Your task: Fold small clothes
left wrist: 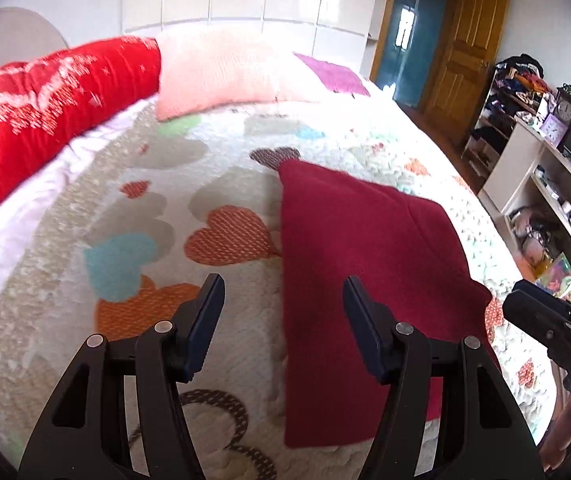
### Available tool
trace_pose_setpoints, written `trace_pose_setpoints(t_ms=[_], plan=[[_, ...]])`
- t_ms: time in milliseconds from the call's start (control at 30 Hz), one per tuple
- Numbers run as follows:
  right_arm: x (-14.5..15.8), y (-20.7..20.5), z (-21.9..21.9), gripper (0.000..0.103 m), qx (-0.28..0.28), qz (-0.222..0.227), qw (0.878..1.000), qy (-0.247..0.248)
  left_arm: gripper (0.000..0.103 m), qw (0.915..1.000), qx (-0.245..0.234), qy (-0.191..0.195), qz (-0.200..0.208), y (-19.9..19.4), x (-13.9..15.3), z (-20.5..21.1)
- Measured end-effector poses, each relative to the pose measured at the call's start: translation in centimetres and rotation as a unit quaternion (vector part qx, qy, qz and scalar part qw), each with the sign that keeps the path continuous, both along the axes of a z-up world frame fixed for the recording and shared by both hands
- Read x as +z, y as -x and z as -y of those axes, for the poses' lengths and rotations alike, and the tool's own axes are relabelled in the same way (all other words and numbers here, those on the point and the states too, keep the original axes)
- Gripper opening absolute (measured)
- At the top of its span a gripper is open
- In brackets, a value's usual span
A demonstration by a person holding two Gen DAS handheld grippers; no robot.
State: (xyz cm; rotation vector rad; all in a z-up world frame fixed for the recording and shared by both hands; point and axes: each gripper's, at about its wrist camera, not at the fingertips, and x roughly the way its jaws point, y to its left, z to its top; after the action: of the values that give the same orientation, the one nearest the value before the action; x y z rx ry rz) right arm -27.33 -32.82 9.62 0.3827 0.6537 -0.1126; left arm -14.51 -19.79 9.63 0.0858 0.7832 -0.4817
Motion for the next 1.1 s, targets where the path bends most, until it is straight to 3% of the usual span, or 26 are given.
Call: trace_pose_setpoints(t_ms=[467, 800, 1100], plan=[[2.2, -0.8, -3.5, 0.051, 0.029, 0.005, 0.999, 0.022, 0.061, 0.999, 0.019, 0.009, 0.039, 1.4, 2.5, -2.7], [0.9, -1.7, -2.5, 0.052, 0.023, -0.003, 1.0, 0.004, 0.061, 0.9998, 0.016, 0.011, 0.011, 0.6, 0.9, -2.2], [-0.1, -2.0, -1.8, 0.06, 0.017, -0.013, 1.0, 0.006, 0.061, 0.9999, 0.01, -0.001, -0.008, 0.0, -0.7, -0.9]])
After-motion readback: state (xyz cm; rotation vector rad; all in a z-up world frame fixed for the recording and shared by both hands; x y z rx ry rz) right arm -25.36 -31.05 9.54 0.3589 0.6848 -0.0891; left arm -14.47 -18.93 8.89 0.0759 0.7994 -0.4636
